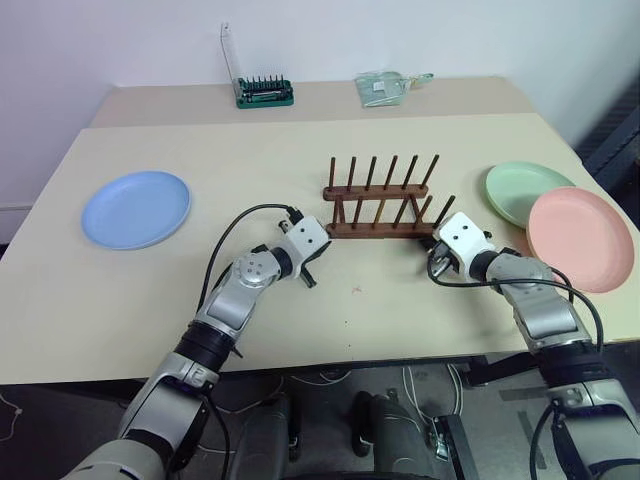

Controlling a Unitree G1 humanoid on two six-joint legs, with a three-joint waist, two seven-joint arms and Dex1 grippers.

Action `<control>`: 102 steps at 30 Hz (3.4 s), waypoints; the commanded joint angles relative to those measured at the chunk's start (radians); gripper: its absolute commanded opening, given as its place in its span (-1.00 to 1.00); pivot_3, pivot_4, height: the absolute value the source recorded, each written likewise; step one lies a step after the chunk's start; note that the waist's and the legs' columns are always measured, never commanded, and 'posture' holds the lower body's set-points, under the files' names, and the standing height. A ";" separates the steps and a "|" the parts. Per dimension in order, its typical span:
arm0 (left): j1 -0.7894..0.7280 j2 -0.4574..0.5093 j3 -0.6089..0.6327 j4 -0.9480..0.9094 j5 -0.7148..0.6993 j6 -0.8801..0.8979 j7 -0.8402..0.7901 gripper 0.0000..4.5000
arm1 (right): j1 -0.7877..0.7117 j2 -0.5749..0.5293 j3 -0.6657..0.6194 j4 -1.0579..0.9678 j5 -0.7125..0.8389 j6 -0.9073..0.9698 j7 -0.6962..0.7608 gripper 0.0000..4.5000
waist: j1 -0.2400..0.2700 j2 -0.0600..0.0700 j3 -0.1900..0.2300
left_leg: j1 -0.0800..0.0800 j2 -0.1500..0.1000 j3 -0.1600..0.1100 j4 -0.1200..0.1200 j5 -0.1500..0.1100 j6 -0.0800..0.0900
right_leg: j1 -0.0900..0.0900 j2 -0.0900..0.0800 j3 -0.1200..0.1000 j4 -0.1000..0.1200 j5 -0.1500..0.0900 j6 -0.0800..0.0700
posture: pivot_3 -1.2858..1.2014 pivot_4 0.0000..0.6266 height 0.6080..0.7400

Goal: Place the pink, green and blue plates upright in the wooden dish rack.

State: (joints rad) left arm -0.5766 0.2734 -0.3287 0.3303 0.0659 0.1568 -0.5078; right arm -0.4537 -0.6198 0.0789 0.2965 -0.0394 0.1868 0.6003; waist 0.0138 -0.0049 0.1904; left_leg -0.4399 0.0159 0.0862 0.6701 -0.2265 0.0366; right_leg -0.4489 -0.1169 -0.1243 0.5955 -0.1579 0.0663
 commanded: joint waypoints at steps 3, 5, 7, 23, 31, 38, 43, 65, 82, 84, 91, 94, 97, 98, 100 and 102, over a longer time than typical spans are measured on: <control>0.006 0.005 0.018 0.076 0.038 0.002 0.029 -0.84 | -0.043 0.013 -0.006 0.046 -0.020 -0.049 -0.013 -0.97 | -0.001 0.000 0.000 | 0.000 0.000 0.000 0.000 0.000 0.000 | 0.000 0.000 0.000 0.000 0.000 0.000 | 0.03 -0.52 0.84; 0.009 0.004 0.019 0.071 0.036 0.003 0.030 -0.84 | -0.033 0.007 -0.009 0.035 -0.023 -0.056 -0.009 -0.97 | -0.001 0.000 0.000 | 0.000 0.000 0.000 0.000 0.000 0.000 | 0.000 0.000 0.000 0.000 0.000 0.000 | 0.03 -0.52 0.84; 0.020 0.010 0.018 0.044 0.026 0.005 0.011 -0.84 | -0.008 -0.017 -0.021 -0.006 -0.008 -0.060 0.024 -0.97 | -0.001 0.000 0.000 | 0.000 0.000 0.000 0.000 0.000 0.000 | 0.000 0.000 0.000 0.000 0.000 0.000 | 0.03 -0.52 0.84; 0.144 0.050 -0.015 -0.346 -0.249 0.125 -0.387 -0.84 | 0.394 -0.244 -0.467 -0.401 0.176 0.309 0.046 0.51 | 0.019 0.001 0.000 | -0.002 0.000 0.002 -0.001 -0.003 -0.001 | -0.003 -0.001 0.001 -0.002 -0.001 0.001 | 0.03 -0.52 0.84; 0.150 0.031 -0.012 -0.368 -0.251 0.136 -0.380 -0.84 | 0.307 -0.196 -0.347 -0.237 0.049 0.261 -0.121 0.28 | 0.025 0.001 0.000 | -0.004 -0.001 0.003 -0.001 -0.001 0.002 | -0.005 -0.001 0.001 -0.001 -0.001 0.001 | 0.03 -0.52 0.84; 0.192 0.033 -0.003 -0.425 -0.279 0.158 -0.386 -0.84 | 0.329 -0.222 -0.344 -0.247 0.010 0.230 -0.145 -0.99 | 0.024 0.001 0.000 | -0.004 -0.001 0.003 -0.001 -0.001 0.002 | -0.005 -0.001 0.001 -0.001 -0.001 0.001 | 0.03 -0.52 0.84; 0.181 0.025 -0.003 -0.412 -0.280 0.159 -0.388 -0.84 | 0.409 -0.314 -0.358 -0.381 -0.041 0.165 -0.091 -0.99 | 0.026 0.003 0.000 | -0.004 -0.001 0.003 -0.001 -0.001 0.002 | -0.005 -0.001 0.001 -0.001 -0.001 0.001 | 0.03 -0.52 0.84; 0.208 0.015 0.059 -0.447 -0.308 0.175 -0.329 -0.84 | -0.338 -0.080 -0.459 -0.198 0.916 0.667 0.165 -0.99 | 0.024 0.001 0.001 | -0.006 -0.002 0.003 0.000 -0.002 0.003 | -0.006 -0.002 0.002 -0.001 0.000 -0.001 | 0.03 -0.52 0.84; 0.217 0.035 0.064 -0.485 -0.317 0.211 -0.322 -0.84 | -0.403 -0.061 -0.480 0.057 0.902 0.657 0.150 -0.39 | 0.024 0.002 0.001 | -0.006 0.000 0.006 -0.001 -0.002 0.003 | -0.009 -0.001 0.003 0.001 0.001 0.000 | 0.03 -0.52 0.84; 0.218 0.037 0.064 -0.487 -0.319 0.214 -0.323 -0.84 | -0.409 -0.067 -0.478 0.053 0.866 0.595 0.143 0.06 | 0.023 0.002 0.001 | -0.006 0.000 0.006 -0.001 -0.002 0.003 | -0.010 -0.001 0.003 0.001 0.002 0.000 | 0.03 -0.52 0.84; 0.217 0.040 0.054 -0.492 -0.318 0.219 -0.329 -0.84 | -0.402 -0.136 -0.495 0.067 0.761 0.431 0.153 0.29 | 0.026 0.002 0.001 | -0.006 -0.001 0.006 -0.001 -0.002 0.003 | -0.010 -0.001 0.003 0.001 0.001 0.002 | 0.03 -0.52 0.84; 0.207 0.036 0.056 -0.483 -0.315 0.217 -0.328 -0.84 | -0.378 -0.214 -0.531 0.141 0.702 0.343 0.152 0.29 | 0.027 0.002 0.001 | -0.006 -0.001 0.006 -0.001 -0.002 0.003 | -0.009 -0.001 0.003 0.000 0.000 0.000 | 0.03 -0.52 0.84; 0.205 0.036 0.055 -0.480 -0.314 0.216 -0.330 -0.84 | -0.266 -0.305 -0.422 0.194 0.520 0.201 0.197 0.29 | 0.028 0.002 0.001 | -0.006 -0.001 0.005 -0.001 -0.002 0.003 | -0.008 -0.001 0.003 0.000 0.000 0.001 | 0.03 -0.52 0.84; 0.205 0.036 0.054 -0.479 -0.314 0.217 -0.330 -0.84 | -0.241 -0.319 -0.391 0.200 0.479 0.165 0.214 0.29 | 0.024 0.002 0.001 | -0.006 -0.001 0.006 -0.001 -0.002 0.003 | -0.008 -0.001 0.003 -0.001 0.000 0.001 | 0.03 -0.52 0.84; 0.206 0.037 0.053 -0.481 -0.316 0.217 -0.333 -0.84 | -0.185 -0.347 -0.299 0.217 0.356 0.057 0.234 0.29 | 0.012 0.002 0.001 | -0.005 -0.001 0.007 -0.001 -0.002 0.003 | -0.009 -0.001 0.004 -0.001 0.000 0.001 | 0.03 -0.52 0.84; 0.204 0.037 0.049 -0.477 -0.314 0.213 -0.337 -0.84 | -0.161 -0.362 -0.194 0.286 0.208 -0.067 0.219 0.29 | -0.003 0.002 0.001 | -0.004 0.000 0.008 -0.001 -0.002 0.003 | -0.009 -0.001 0.004 0.001 0.000 0.001 | 0.03 -0.52 0.84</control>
State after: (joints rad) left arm -0.3594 0.3114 -0.2826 -0.1228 -0.2357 0.3829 -0.8394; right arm -0.6045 -0.9500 -0.1625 0.5601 0.2709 0.2216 0.8248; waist 0.0109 -0.0024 0.1911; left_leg -0.4439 0.0157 0.0940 0.6688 -0.2283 0.0396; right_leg -0.4582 -0.1180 -0.1202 0.5963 -0.1581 0.0672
